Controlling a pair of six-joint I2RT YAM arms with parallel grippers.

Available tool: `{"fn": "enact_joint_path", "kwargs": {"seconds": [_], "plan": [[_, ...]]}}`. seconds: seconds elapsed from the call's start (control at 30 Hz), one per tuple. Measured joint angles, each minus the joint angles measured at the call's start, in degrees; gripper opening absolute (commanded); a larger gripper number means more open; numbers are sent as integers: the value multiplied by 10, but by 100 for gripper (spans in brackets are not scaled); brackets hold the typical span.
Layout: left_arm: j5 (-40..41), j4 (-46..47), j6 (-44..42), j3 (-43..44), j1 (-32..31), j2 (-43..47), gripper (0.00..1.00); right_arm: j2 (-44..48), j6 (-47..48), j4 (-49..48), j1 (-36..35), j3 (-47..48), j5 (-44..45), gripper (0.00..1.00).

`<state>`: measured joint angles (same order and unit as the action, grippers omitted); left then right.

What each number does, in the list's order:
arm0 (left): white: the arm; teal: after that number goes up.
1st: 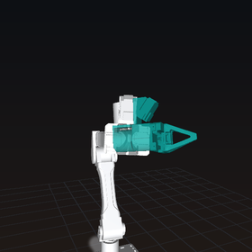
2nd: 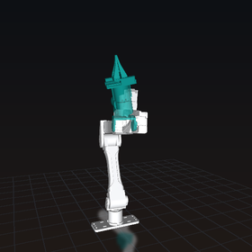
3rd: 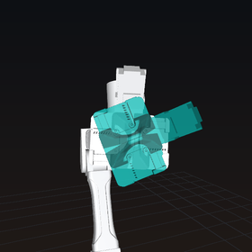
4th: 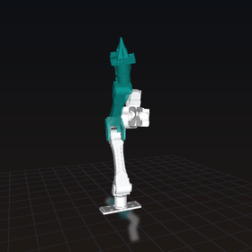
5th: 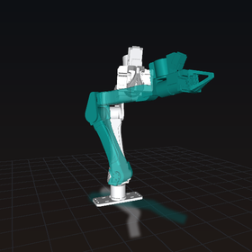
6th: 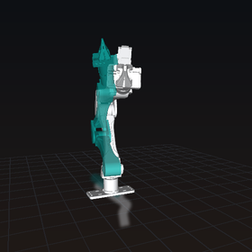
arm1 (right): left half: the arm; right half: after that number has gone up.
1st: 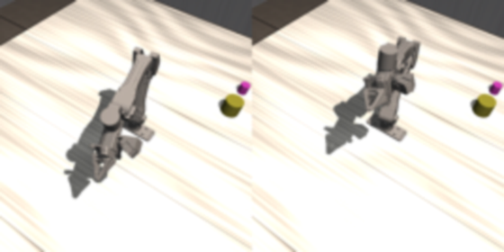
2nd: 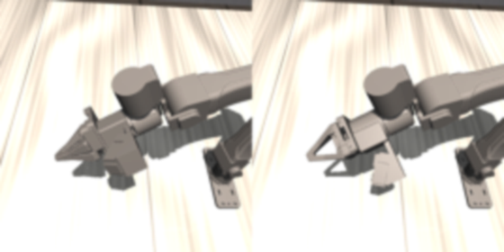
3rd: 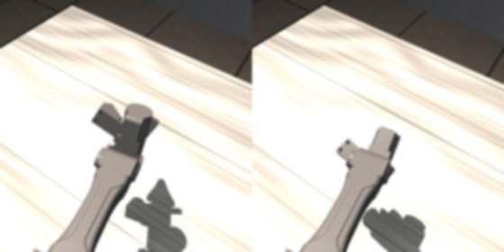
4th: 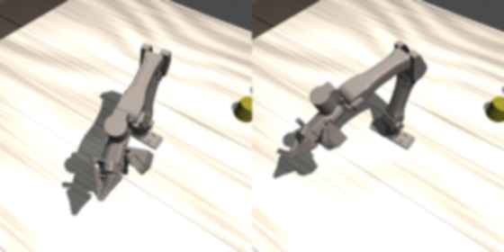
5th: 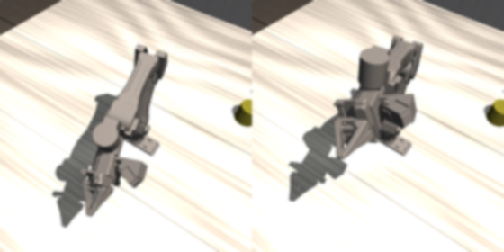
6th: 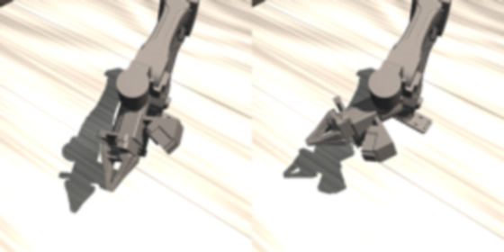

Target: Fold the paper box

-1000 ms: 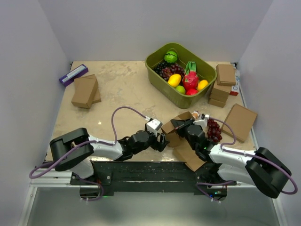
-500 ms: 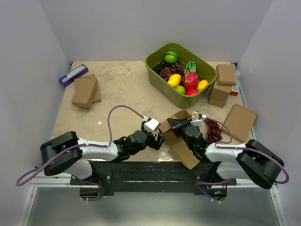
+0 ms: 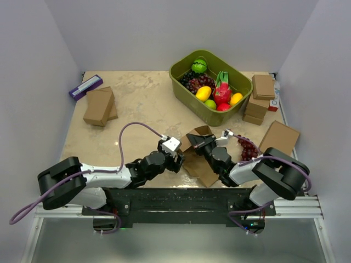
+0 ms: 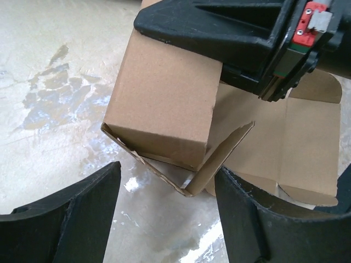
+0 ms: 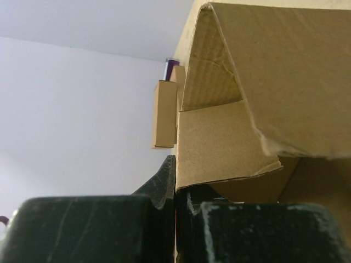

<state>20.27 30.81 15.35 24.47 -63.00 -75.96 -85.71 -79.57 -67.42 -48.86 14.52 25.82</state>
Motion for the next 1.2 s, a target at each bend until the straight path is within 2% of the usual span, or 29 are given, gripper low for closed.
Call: {"fn": "enact_joint_path", "kwargs": {"seconds": [0.3,0.5,0.67,0.97,1.2], "plan": [[10,4,-16,-1,3,-10,73,-61,-5,-83,0,-30,2,0],[-3,33,-27,-19,3,-16,81,-71,-10,-107,0,-41,4,0],[-10,50,-28,-46,4,-15,81,-72,-14,-112,0,-45,4,0],[-17,103,-23,-62,4,-24,73,-57,-12,-102,0,-46,5,0],[-20,139,-5,-45,3,-91,67,-53,-13,-97,0,-46,7,0]]}}
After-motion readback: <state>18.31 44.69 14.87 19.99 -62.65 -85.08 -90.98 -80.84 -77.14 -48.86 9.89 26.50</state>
